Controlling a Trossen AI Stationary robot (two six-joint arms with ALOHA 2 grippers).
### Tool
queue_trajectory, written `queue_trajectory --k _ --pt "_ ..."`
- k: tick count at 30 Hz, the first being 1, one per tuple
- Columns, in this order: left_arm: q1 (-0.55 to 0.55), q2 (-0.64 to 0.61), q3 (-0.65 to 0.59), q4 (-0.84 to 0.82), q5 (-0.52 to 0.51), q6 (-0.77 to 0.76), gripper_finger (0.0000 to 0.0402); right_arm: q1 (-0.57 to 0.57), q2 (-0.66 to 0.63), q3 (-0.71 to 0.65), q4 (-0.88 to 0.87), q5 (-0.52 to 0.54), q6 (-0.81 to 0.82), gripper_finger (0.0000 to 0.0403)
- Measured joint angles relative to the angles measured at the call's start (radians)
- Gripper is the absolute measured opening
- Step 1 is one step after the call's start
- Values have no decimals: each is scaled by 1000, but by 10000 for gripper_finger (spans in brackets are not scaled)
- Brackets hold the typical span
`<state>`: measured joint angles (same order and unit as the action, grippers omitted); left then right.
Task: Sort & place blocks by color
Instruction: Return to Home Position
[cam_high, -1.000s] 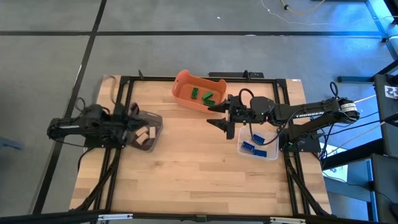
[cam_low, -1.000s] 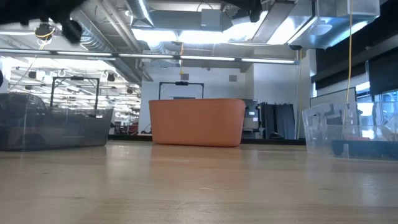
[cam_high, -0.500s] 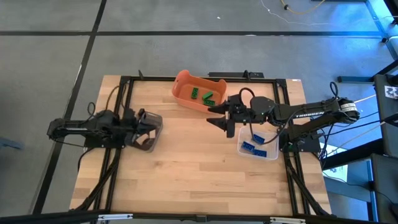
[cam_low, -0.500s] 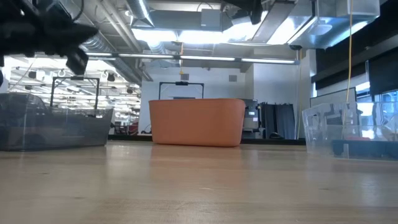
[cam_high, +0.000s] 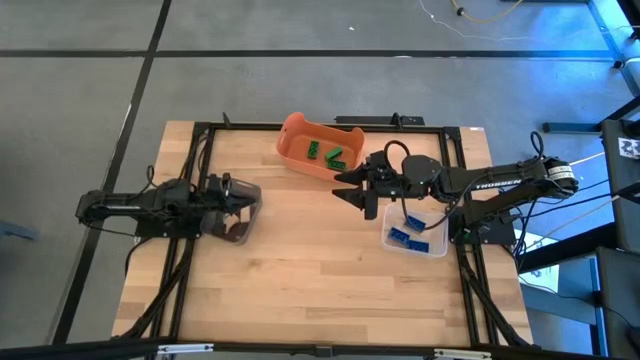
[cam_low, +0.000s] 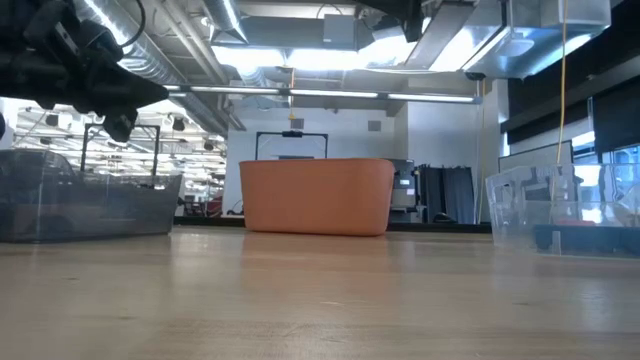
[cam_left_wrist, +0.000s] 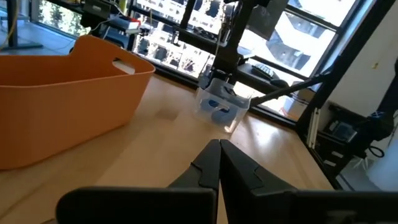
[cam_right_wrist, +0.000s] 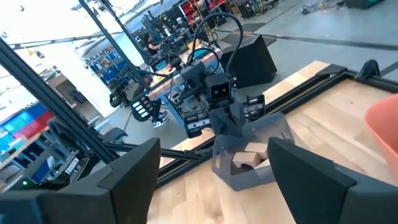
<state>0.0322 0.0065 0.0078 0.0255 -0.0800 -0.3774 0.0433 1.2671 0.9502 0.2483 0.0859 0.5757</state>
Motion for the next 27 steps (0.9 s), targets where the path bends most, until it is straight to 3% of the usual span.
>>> queue_trajectory --k 2,7,11,14,18,23,25,27 --pt "0 0 0 -1 8 -2 0 0 0 0 -7 -13 3 298" --pt "0 0 0 -1 10 -4 0 -2 0 0 -27 -159 -7 298" --pt "0 0 0 -1 11 -5 0 -2 0 0 -83 -194 -5 297" --pt "0 0 0 -2 11 -5 0 -2 -10 0 -125 -247 -37 279" --pt "0 0 0 -2 11 -5 0 20 -99 -7 -203 -280 -147 200" --pt "0 0 0 -2 11 -5 0 44 -304 -124 -255 -283 -211 40" --pt "0 0 0 -2 11 -5 0 54 -411 -198 -251 -282 -200 14" --pt "0 0 0 -2 11 -5 0 65 -517 -274 -251 -279 -172 15"
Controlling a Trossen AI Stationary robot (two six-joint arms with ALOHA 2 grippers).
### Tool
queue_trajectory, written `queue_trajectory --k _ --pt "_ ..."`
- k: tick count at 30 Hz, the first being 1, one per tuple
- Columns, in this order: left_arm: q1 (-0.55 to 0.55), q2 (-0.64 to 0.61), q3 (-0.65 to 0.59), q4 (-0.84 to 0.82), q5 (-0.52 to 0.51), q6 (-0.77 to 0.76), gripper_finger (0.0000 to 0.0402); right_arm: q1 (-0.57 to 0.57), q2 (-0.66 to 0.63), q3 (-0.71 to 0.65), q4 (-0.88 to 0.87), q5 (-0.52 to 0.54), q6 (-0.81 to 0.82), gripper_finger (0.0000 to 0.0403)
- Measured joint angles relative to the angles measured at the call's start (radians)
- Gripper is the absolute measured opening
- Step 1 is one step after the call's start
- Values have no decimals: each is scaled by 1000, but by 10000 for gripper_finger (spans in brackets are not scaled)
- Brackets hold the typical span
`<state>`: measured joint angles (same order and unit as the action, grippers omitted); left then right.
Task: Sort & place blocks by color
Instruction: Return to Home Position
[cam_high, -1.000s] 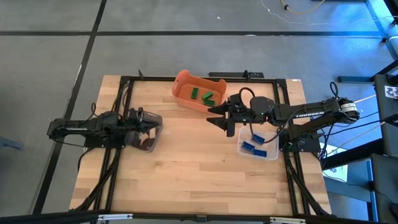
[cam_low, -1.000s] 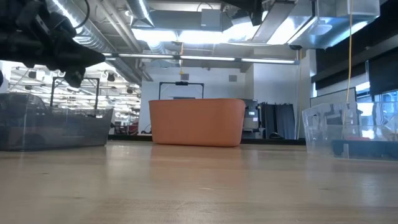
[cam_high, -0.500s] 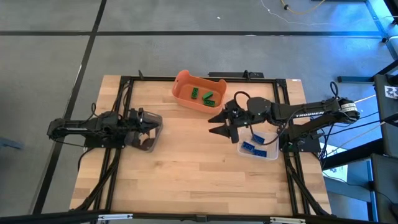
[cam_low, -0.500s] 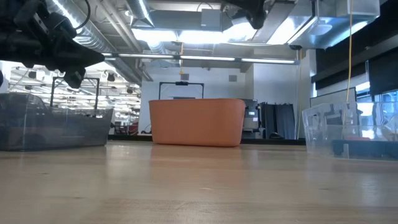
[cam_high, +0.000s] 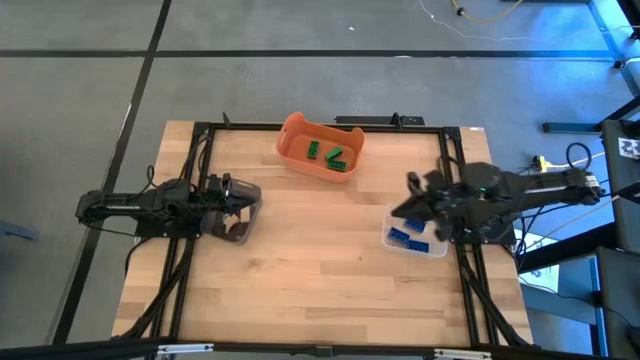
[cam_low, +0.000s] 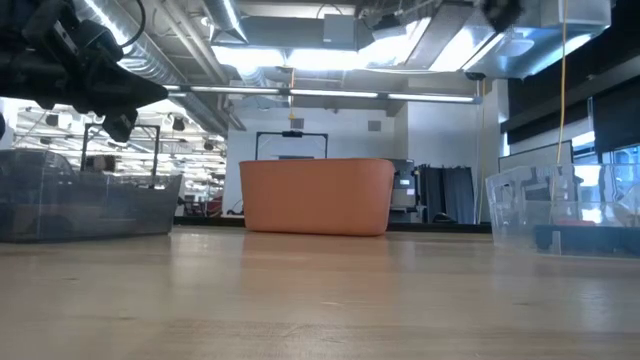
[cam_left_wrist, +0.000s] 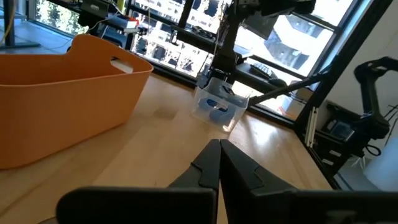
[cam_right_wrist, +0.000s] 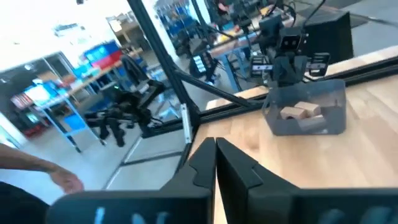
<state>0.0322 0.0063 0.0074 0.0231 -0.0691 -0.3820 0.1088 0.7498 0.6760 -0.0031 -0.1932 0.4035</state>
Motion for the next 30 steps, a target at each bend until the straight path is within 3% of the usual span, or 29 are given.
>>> queue_trajectory --k 8,14,22,27,30 --pt "0 0 0 0 0 0 0 20 -401 -212 -6 22 64 3" --pt "0 0 0 0 0 0 0 20 -612 -306 -10 76 64 2" --pt "0 0 0 0 0 0 0 20 -735 -483 85 152 112 1" --pt "0 0 0 0 0 0 0 20 -740 -625 271 145 117 1" --pt "0 0 0 -1 0 0 0 20 -739 -669 280 117 138 1"
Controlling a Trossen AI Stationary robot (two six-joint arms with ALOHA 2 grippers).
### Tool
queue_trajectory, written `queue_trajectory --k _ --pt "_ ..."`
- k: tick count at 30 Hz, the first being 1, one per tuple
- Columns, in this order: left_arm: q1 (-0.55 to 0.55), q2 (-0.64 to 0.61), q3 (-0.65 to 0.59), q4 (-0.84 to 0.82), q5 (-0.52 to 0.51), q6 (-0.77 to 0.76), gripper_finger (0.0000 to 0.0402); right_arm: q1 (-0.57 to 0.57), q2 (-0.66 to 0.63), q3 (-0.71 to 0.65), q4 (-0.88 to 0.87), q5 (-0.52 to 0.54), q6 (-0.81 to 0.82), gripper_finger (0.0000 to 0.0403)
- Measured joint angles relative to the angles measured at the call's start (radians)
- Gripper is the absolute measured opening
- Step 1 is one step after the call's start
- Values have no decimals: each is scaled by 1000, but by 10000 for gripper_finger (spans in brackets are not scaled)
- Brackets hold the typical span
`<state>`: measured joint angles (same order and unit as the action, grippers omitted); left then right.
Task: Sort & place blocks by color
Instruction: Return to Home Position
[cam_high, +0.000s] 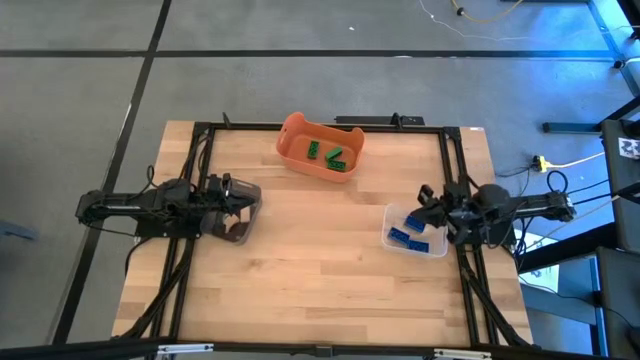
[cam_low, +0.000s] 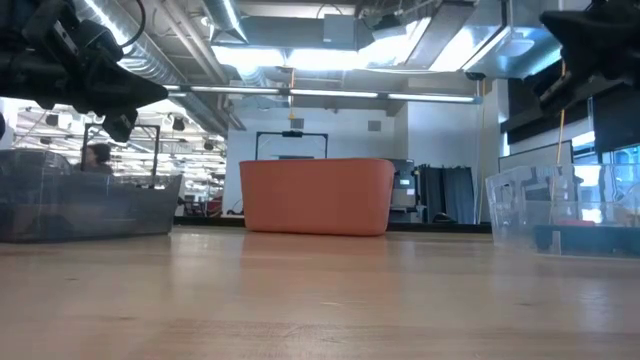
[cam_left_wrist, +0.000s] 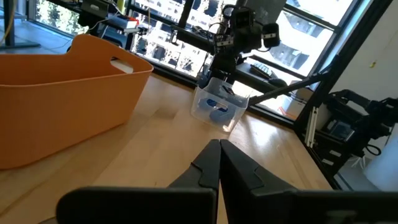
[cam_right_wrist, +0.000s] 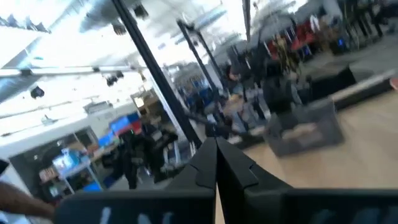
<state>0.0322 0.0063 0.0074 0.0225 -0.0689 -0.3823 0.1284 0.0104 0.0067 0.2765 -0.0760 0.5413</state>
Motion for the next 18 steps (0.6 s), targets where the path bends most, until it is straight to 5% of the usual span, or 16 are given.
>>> queue_trajectory --k 12,18 --pt "0 0 0 0 0 0 0 -127 -10 3 -58 31 -76 0" --pt "0 0 0 0 0 0 0 -170 -9 4 -227 55 -69 0"
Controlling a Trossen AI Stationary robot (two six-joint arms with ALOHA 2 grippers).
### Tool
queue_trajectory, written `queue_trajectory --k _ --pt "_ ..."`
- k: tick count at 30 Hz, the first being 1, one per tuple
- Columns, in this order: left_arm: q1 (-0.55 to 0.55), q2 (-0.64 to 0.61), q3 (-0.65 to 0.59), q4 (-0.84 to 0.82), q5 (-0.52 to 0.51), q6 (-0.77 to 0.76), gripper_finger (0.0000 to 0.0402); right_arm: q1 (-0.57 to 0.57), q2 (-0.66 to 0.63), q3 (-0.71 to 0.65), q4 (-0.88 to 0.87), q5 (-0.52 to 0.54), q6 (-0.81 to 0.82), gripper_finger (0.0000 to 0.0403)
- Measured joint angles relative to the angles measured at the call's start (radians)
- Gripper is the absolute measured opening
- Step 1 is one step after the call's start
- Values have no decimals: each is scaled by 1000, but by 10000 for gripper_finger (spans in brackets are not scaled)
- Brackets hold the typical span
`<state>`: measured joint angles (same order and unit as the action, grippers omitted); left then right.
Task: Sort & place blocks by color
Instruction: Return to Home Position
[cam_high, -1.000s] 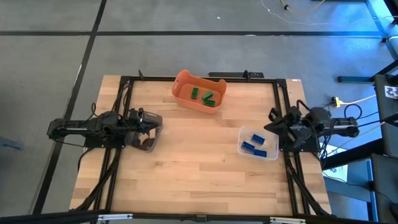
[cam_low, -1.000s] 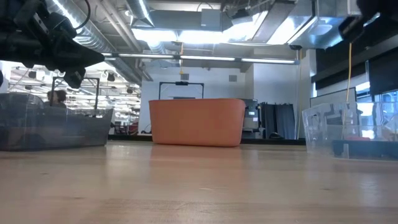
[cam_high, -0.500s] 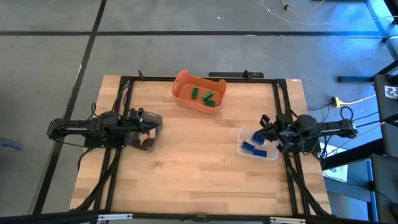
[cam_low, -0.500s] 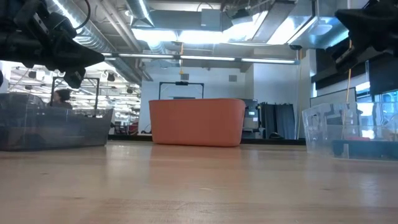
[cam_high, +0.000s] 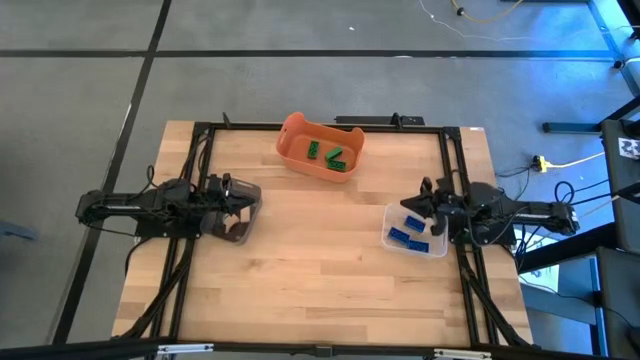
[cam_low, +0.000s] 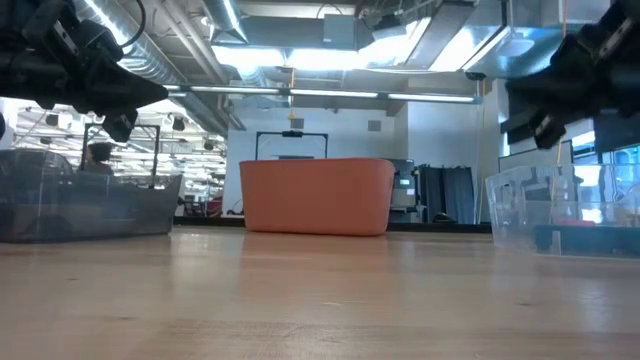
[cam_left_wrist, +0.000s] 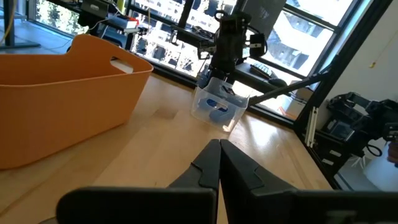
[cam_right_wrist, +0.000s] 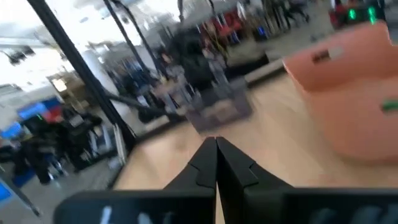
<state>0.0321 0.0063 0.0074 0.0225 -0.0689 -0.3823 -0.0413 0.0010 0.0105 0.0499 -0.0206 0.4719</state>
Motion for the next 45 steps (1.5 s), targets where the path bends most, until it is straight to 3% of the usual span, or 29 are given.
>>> queue_trajectory --k 7,45 --pt "0 0 0 0 0 0 0 20 5 0 -34 1 -66 0" --pt "0 0 0 0 0 0 0 19 5 0 -33 2 -62 19"
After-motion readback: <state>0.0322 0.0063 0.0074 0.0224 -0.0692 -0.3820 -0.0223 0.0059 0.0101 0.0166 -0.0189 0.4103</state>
